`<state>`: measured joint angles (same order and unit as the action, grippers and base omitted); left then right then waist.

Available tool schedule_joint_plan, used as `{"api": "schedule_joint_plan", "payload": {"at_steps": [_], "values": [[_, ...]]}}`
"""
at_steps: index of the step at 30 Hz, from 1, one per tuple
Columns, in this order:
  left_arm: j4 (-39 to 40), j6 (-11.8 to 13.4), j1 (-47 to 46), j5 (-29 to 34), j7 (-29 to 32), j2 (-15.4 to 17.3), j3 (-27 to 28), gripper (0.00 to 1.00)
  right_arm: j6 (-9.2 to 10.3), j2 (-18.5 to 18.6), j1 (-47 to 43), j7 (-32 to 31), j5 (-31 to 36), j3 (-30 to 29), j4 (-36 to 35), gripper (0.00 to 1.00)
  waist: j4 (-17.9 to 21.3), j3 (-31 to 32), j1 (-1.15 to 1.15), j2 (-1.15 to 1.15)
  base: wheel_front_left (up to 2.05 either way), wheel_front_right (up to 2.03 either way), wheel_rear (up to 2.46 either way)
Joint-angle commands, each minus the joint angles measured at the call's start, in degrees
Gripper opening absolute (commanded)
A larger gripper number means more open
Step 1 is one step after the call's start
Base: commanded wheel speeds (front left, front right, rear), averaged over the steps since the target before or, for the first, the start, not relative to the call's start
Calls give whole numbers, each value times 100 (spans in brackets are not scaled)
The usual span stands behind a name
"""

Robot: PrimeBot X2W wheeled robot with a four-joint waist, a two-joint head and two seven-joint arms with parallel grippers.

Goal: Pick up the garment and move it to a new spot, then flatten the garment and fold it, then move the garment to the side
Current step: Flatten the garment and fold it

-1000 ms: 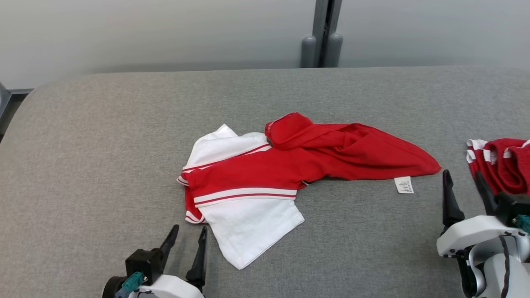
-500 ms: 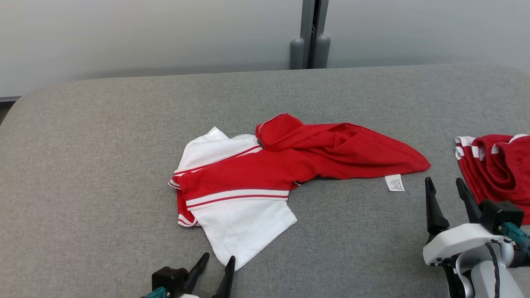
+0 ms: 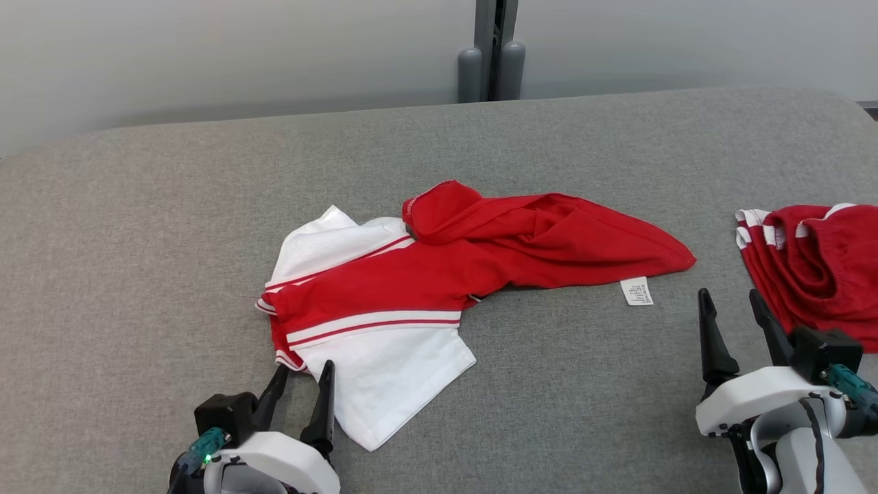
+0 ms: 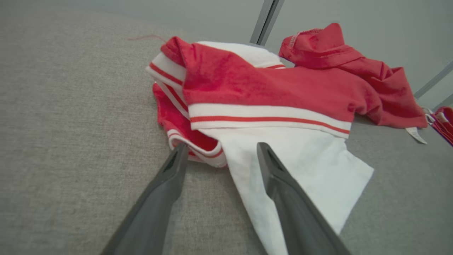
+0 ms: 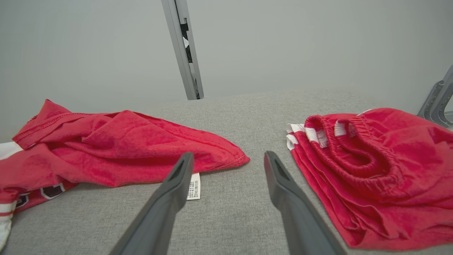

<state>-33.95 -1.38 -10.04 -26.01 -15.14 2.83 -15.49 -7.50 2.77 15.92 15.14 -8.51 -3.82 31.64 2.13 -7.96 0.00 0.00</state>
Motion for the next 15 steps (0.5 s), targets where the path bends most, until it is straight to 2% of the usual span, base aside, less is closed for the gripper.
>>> {"api": "schedule_joint_plan", "payload": {"at_steps": [1, 9, 10, 11, 12, 15], "values": [[-27, -22, -106, 36, 1, 18, 55, 100, 2, 30, 31, -1, -7, -10, -31, 100, 41, -30, 0, 0, 0, 0, 0], [-550, -80, -476, -374, 0, 17, 189, 100, 2, 30, 142, -1, -58, 52, -43, 100, 210, -180, 0, 0, 0, 0, 0], [-633, -105, -545, -444, 0, 20, 182, 82, 2, 31, 154, -1, -71, 53, -42, 100, 227, -207, 0, 0, 0, 0, 0], [-714, -111, -626, -424, 1, 25, 164, 20, 2, 30, 171, -1, -104, 59, -36, 100, 242, -231, 0, 0, 0, 0, 0], [-737, -112, -728, -300, 1, 24, 168, 0, 2, 30, 193, -1, -114, 61, -43, 100, 252, -254, 0, 0, 0, 0, 0], [-706, -47, -939, 17, 1, 50, 411, 0, 2, 30, 211, -1, -151, 80, -70, 100, 272, -301, 0, 0, 0, 0, 0]]}}
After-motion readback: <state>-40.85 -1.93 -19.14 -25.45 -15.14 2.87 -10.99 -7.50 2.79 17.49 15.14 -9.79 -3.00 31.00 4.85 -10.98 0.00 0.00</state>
